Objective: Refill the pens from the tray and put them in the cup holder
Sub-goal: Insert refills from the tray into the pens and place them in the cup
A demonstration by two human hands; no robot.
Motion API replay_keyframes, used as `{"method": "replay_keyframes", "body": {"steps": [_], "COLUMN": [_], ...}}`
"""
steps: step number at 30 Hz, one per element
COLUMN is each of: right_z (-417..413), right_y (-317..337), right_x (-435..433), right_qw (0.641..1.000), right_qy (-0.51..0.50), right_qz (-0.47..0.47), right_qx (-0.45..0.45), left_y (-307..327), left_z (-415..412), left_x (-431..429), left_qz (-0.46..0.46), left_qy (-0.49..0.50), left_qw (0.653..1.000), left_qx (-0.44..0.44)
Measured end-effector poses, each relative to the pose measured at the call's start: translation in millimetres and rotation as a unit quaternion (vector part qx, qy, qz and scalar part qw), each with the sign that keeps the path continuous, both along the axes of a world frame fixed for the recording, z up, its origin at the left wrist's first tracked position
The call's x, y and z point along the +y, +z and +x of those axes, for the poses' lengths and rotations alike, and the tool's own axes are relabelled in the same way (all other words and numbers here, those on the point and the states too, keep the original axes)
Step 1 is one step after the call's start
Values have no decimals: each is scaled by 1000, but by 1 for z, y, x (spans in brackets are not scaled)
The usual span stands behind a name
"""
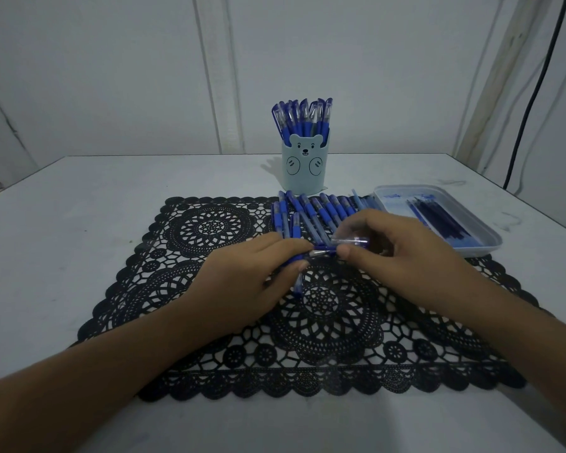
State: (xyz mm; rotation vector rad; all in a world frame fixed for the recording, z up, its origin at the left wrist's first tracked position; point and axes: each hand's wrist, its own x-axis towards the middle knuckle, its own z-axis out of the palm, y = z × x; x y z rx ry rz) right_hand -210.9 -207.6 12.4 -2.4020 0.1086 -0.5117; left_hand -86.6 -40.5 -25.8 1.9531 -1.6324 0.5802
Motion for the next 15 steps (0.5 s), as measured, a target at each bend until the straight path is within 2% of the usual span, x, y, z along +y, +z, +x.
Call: {"method": "replay_keyframes", "body": {"steps": [6,9,15], "right_z": [0,0,3], "right_y": [1,-1,-11], "right_x": [-3,1,5], "right_qw": [999,1000,999], "right_qy": [-8,3,48], "right_qz": [34,19,21], "right_qx": [-10,-13,-9], "left_y": [-1,0,1], "left_z": [1,0,-3], "left_x": [-1,-2,-3], "left_qz": [1,8,38], "left_qy": [9,10,-39], "left_qw": [1000,1000,998], "left_qx": [25,24,40]}}
